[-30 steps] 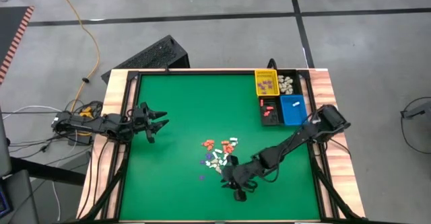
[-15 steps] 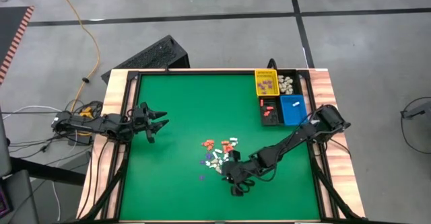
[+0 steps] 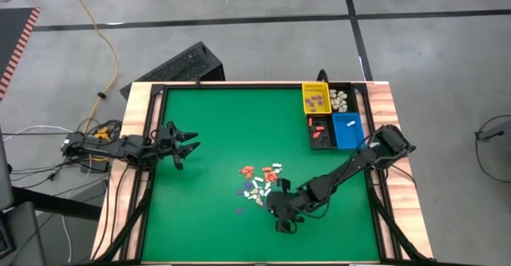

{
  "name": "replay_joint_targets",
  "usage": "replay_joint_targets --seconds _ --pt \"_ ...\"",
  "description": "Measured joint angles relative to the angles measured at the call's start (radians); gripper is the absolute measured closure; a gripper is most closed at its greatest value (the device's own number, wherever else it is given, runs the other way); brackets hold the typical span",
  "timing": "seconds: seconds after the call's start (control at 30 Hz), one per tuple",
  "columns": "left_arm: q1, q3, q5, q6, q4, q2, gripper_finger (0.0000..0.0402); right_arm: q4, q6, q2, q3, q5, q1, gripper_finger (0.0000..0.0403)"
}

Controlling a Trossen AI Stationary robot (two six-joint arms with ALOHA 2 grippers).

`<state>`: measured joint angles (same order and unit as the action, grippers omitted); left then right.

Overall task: Sort Halloween decoration
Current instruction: Put the purple spider toy into the yellow basket

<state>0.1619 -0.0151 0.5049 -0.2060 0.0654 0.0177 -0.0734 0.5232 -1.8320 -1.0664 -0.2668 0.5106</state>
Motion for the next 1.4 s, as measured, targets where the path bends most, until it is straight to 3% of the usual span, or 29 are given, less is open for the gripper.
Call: replay_joint_targets --seconds 0.3,0.67,1.0,1.4 --pt "0.0 0.0 0.0 0.0 0.0 0.0 0.0223 0.003 -0.008 -0.001 0.0 -0.188 0.052 0.0284" --pt "0.0 0.0 0.0 0.0 0.0 0.0 0.0223 0.06 0.004 -0.049 0.0 -0.206 0.047 0.0176" --pt "0.0 0.0 0.002 0.0 0.0 0.002 0.0223 0.093 -0.003 -0.072 0.0 -0.194 0.032 0.019" --pt "0.0 0.0 0.002 0.0 0.0 0.003 0.0223 0.143 -0.017 -0.112 0.0 -0.105 -0.002 0.0191"
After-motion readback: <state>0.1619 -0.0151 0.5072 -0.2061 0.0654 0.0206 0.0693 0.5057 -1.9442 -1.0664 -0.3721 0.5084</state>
